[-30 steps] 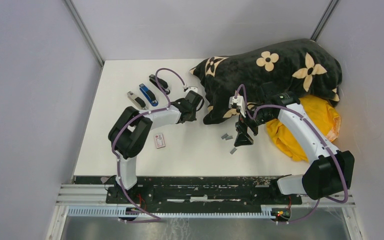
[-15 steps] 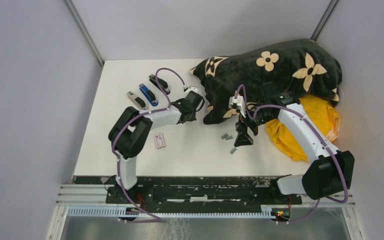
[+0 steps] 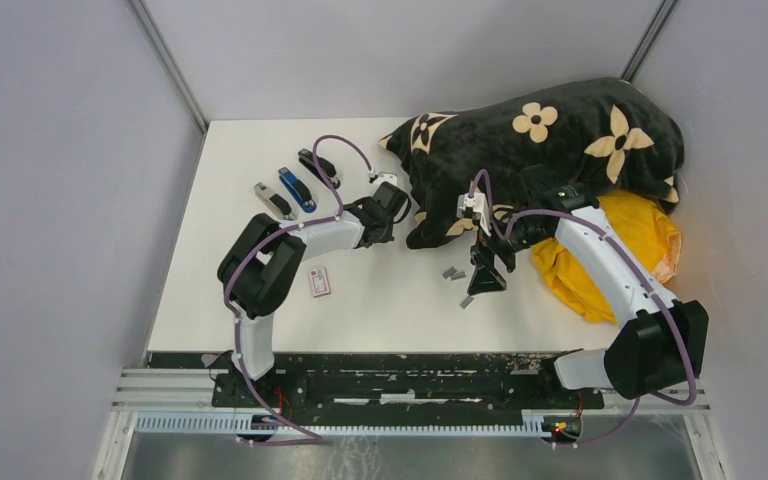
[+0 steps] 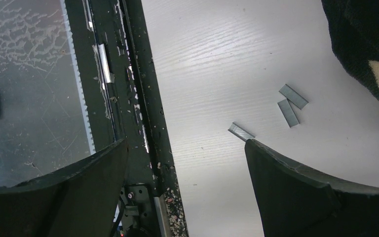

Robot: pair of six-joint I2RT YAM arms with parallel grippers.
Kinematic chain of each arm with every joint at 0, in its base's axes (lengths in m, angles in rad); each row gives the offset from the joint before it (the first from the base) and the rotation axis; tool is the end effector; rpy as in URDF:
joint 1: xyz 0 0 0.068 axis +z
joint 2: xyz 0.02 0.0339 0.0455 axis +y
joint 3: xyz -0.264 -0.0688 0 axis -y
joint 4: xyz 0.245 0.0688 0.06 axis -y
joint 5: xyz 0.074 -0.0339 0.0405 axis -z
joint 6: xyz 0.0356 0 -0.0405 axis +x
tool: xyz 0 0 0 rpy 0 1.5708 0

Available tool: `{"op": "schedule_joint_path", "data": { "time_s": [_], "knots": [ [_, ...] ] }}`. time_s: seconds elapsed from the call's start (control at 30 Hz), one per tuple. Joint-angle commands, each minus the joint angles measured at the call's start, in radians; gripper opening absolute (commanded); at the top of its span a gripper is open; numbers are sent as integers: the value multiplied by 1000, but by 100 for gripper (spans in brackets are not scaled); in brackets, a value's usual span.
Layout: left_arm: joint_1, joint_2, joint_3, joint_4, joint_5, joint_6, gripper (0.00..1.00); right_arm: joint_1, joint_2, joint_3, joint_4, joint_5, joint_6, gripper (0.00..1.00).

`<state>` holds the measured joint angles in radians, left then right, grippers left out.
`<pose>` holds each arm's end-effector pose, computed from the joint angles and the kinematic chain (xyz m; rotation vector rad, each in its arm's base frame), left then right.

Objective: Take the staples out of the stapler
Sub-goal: Adjust the staple in the staple box.

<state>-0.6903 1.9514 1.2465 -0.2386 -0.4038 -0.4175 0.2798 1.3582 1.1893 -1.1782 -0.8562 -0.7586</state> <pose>0.3221 -0.2479 0.1591 0.1689 2.4047 0.0083 0.2208 0.0914 0.2946 -1.3690 2.1339 1.0550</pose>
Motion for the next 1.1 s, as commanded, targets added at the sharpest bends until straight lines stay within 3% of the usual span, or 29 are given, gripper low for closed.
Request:
{"op": "schedule_joint_path", "data": {
  "time_s": [0.0,1.07],
  "knots": [
    [-6,-38,42,3,-41,52,23,5,4,40,-10,-32,-21,95],
    [-15,-49,42,-2,-61,54,13,11,6,41,-15,-32,-24,95]
  ]
}}
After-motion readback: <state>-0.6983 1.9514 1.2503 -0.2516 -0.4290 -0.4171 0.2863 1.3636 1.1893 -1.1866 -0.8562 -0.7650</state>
